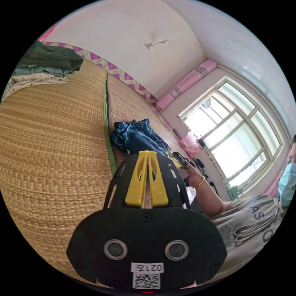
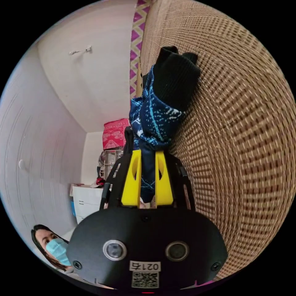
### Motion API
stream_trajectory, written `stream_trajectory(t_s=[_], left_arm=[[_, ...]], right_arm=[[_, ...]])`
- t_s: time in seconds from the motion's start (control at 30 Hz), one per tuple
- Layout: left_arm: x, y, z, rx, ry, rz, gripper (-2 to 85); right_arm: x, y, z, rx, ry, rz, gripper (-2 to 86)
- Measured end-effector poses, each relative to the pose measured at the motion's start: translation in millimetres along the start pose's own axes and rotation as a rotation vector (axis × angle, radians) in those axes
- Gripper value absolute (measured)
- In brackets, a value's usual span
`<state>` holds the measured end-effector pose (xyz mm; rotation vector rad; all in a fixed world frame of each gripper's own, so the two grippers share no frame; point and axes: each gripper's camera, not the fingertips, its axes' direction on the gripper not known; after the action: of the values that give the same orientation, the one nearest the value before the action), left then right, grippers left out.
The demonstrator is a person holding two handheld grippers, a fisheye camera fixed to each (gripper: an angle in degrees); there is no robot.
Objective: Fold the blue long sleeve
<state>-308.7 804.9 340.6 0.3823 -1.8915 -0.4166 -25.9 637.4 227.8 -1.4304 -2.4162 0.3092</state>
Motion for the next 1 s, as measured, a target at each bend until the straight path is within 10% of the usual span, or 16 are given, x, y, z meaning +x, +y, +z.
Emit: stream_trajectory(t_s=[0.2,1.0], left_arm=[[-35,34,-8,0.063,0.277,-0.002,-0.9],[-11,28,18,0.007,0.194,0.005,-0.9]], right_arm=[[-78,-62,-29,-0.104,0.169,-0.208,5.5],[-236,-309,-109,-0.013,1.823,-0.243,5.4]])
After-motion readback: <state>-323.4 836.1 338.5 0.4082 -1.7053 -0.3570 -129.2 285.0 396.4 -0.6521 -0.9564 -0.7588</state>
